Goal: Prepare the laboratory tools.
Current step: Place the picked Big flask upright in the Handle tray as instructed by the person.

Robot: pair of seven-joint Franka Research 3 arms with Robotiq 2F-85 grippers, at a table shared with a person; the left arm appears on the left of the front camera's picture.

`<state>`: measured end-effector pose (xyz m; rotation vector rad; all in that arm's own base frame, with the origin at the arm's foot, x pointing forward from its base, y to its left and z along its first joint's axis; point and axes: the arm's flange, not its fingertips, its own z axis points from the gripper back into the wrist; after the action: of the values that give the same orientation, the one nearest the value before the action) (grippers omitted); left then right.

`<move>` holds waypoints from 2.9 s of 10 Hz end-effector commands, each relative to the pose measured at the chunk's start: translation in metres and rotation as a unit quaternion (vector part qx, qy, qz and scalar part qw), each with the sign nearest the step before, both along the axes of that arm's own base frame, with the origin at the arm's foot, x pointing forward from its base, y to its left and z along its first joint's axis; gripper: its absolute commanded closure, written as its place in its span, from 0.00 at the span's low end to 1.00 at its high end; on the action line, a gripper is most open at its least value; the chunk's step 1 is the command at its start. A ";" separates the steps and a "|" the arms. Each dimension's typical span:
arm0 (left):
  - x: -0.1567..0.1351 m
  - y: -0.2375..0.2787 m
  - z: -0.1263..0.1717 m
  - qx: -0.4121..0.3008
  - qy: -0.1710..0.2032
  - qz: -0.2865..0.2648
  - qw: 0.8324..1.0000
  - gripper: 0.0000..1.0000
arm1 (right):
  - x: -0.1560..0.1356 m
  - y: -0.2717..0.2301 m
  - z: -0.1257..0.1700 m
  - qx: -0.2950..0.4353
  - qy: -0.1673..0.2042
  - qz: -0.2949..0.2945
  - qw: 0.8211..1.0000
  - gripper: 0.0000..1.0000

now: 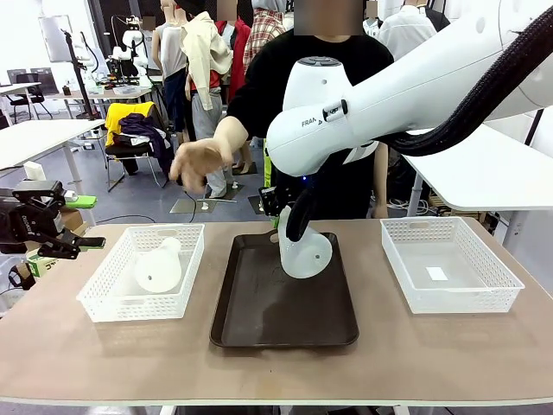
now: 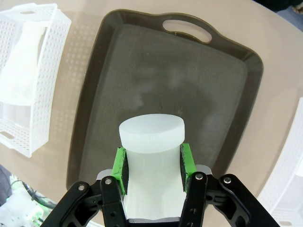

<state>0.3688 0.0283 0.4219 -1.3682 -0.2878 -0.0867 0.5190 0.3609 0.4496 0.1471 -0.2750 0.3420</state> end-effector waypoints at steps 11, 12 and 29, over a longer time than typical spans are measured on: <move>0.000 0.000 0.002 -0.004 0.000 0.002 1.000 0.00 | 0.003 -0.015 0.003 0.025 -0.021 0.038 0.999 1.00; 0.000 0.000 0.002 -0.004 0.000 0.002 1.000 0.00 | 0.004 -0.023 0.005 0.071 -0.030 0.068 0.995 1.00; 0.000 0.000 0.002 -0.004 0.000 0.002 1.000 0.00 | 0.039 -0.058 -0.008 0.367 -0.302 0.231 0.849 1.00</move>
<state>0.3688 0.0281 0.4218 -1.3677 -0.2871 -0.0869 0.5531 0.2993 0.4354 0.8945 -1.0012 0.7645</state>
